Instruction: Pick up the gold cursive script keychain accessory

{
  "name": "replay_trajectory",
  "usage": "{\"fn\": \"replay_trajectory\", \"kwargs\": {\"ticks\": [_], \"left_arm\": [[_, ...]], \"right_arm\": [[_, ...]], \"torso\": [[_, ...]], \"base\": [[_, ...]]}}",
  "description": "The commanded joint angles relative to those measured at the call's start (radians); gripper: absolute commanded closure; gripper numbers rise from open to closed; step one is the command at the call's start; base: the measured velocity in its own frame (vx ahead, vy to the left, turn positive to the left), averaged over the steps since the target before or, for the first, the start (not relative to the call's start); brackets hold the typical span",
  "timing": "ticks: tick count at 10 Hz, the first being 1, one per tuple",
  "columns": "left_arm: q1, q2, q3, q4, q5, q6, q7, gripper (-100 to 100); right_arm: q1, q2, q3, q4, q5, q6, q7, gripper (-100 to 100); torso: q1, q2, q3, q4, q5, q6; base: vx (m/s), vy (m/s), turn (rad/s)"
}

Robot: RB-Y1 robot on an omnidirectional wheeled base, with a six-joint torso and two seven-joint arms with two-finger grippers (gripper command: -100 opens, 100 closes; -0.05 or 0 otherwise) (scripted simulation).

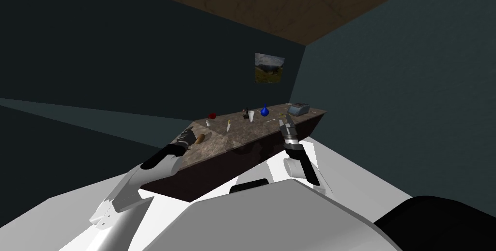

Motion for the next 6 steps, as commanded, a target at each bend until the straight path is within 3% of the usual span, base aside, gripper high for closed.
{"fn": "replay_trajectory", "kwargs": {"ticks": [1,2,3,5,6], "left_arm": [[-0.003,0.005,0.003,0.002,0.003,0.050,0.005,-100],[-0.003,0.005,0.003,0.002,0.003,0.052,0.005,-100],[-0.021,0.018,0.017,0.016,0.011,0.091,0.029,-100],[-0.021,0.018,0.017,0.016,0.011,0.136,0.029,-100],[-0.038,0.030,0.030,0.032,0.019,0.170,0.053,-100]], "right_arm": [[0.000,0.000,0.000,0.000,0.000,0.000,0.000,0],[0.000,0.000,0.000,0.000,0.000,0.000,0.000,0],[0.000,0.000,0.000,0.000,0.000,0.000,0.000,0],[0.000,0.000,0.000,0.000,0.000,0.000,0.000,0],[0.000,0.000,0.000,0.000,0.000,0.000,0.000,0]], "torso": [[0.000,0.000,0.000,0.000,0.000,0.000],[0.000,0.000,0.000,0.000,0.000,0.000],[0.000,0.000,0.000,0.000,0.000,0.000],[0.000,0.000,0.000,0.000,0.000,0.000],[0.000,0.000,0.000,0.000,0.000,0.000]], "base": [[-0.004,-0.001,0.016],[-0.001,-0.001,0.018],[-0.005,-0.009,-0.161],[-0.003,-0.003,-0.047],[-0.001,-0.013,-0.200]]}}
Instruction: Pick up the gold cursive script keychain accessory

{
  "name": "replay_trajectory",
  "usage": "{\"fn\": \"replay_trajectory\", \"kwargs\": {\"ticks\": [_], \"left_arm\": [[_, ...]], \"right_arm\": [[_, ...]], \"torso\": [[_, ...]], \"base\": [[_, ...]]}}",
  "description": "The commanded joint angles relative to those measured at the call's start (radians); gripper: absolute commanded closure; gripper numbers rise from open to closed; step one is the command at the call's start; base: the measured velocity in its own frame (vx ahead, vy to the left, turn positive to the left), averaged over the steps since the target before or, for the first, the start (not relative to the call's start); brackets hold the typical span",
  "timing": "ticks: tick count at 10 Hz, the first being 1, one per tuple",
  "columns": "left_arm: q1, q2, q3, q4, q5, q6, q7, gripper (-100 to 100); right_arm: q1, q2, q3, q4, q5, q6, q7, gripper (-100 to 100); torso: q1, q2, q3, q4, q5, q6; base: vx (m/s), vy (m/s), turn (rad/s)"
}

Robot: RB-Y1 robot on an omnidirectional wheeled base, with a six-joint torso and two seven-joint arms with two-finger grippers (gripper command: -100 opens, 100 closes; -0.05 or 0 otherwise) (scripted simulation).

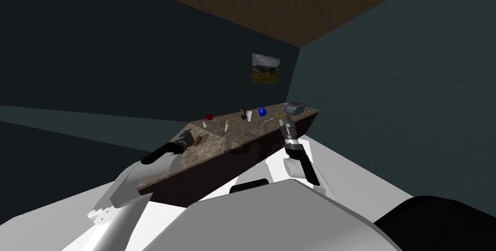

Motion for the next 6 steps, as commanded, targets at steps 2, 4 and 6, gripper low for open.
{"fn": "replay_trajectory", "kwargs": {"ticks": [2,4,6], "left_arm": [[-0.005,0.004,0.006,0.008,0.004,0.068,0.013,-100],[-0.021,0.015,0.018,0.025,0.012,0.125,0.036,-100],[-0.035,0.025,0.029,0.042,0.020,0.182,0.058,-100]], "right_arm": [[0.000,0.000,0.000,0.000,0.000,0.000,0.000,0],[0.000,0.000,0.000,0.000,0.000,0.000,0.000,0],[0.000,0.000,0.000,0.000,0.000,0.000,0.000,0]], "torso": [[0.000,0.000,0.000,0.000,0.000,-0.001],[0.000,0.000,0.000,0.000,0.000,0.000],[0.001,0.000,0.000,0.000,0.000,-0.001]], "base": [[-0.001,-0.005,-0.027],[-0.001,-0.013,-0.134],[0.002,-0.008,-0.094]]}}
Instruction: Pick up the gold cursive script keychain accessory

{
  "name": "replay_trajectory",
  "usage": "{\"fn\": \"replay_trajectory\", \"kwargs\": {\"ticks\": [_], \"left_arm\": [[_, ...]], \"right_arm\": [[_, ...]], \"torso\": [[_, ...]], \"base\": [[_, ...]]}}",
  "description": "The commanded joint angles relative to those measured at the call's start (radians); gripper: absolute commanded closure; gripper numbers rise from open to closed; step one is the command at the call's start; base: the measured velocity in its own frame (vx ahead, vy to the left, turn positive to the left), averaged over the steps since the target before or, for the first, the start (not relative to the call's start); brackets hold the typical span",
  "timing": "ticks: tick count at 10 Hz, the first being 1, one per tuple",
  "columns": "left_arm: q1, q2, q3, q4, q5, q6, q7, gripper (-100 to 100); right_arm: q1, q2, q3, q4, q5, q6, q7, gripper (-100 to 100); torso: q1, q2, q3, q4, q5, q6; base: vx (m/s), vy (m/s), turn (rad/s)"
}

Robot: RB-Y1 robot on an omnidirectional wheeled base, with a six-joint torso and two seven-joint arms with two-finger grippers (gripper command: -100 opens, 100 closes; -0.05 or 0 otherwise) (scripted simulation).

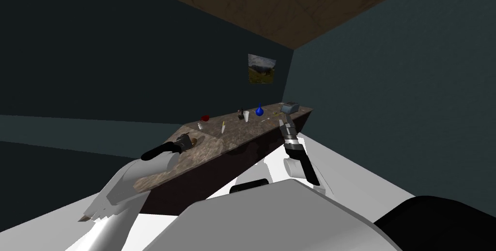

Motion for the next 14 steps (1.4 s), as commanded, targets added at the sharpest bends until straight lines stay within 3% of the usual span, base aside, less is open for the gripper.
{"fn": "replay_trajectory", "kwargs": {"ticks": [1,14], "left_arm": [[-0.012,0.002,0.002,0.010,-0.001,0.050,0.013,-100],[-0.068,0.032,0.042,0.104,0.037,0.393,0.107,-100]], "right_arm": [[0.000,0.000,0.000,0.000,0.000,0.000,0.000,0],[0.000,0.000,0.000,0.000,0.000,0.000,0.000,0]], "torso": [[0.000,0.000,0.000,0.000,0.000,0.000],[0.000,0.000,0.000,0.000,0.000,-0.001]], "base": [[0.006,-0.011,-0.105],[0.011,-0.013,-0.105]]}}
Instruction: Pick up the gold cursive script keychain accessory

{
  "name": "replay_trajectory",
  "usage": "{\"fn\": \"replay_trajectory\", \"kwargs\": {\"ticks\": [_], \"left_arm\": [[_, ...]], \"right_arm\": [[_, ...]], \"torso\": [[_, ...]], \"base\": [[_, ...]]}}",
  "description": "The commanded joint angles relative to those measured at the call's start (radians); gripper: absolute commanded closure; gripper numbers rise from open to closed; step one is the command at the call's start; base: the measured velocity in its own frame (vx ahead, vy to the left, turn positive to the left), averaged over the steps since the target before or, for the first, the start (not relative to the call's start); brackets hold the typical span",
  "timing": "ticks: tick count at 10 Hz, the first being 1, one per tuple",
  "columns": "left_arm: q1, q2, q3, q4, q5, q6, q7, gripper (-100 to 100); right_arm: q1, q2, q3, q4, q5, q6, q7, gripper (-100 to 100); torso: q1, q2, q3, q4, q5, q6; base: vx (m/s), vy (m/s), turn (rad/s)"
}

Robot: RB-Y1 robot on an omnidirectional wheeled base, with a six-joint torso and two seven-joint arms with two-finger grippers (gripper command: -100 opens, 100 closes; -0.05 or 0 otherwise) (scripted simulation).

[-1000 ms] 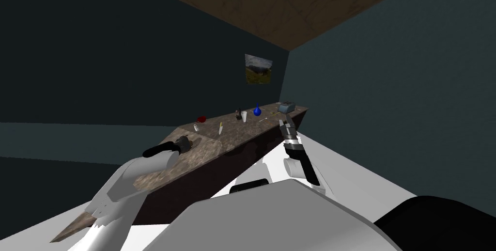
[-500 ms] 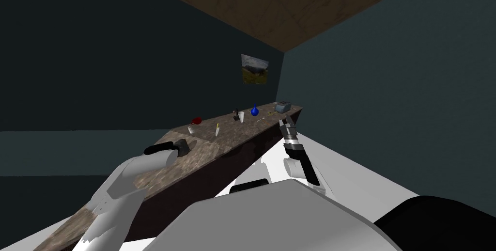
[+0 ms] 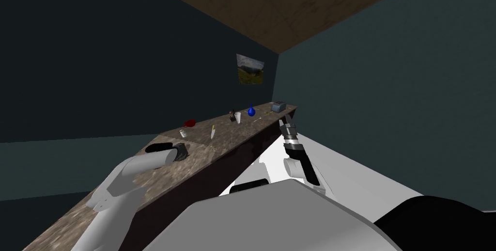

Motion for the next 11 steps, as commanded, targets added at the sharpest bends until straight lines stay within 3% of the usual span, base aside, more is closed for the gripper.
{"fn": "replay_trajectory", "kwargs": {"ticks": [1,5,6,11], "left_arm": [[-0.003,0.000,0.002,0.008,0.002,0.050,0.010,-100],[-0.017,0.003,0.011,0.045,0.016,0.171,0.038,-100],[-0.017,0.003,0.011,0.045,0.016,0.173,0.038,-100],[-0.030,0.001,0.018,0.097,0.034,0.310,0.072,-100]], "right_arm": [[0.000,0.000,0.000,0.000,0.000,0.000,0.000,0],[0.000,0.000,0.000,0.000,0.000,0.000,0.000,0],[0.000,0.000,0.000,0.000,0.000,0.000,0.000,0],[0.000,0.000,0.000,0.000,0.000,0.000,0.000,0]], "torso": [[0.000,0.000,0.000,0.000,0.000,0.000],[0.000,0.000,0.000,0.000,0.000,-0.001],[0.000,0.000,0.000,0.000,0.000,-0.001],[0.000,-0.001,0.000,0.000,0.000,-0.001]], "base": [[0.019,-0.010,-0.108],[0.026,-0.018,-0.148],[0.013,-0.005,-0.007],[0.030,-0.012,-0.154]]}}
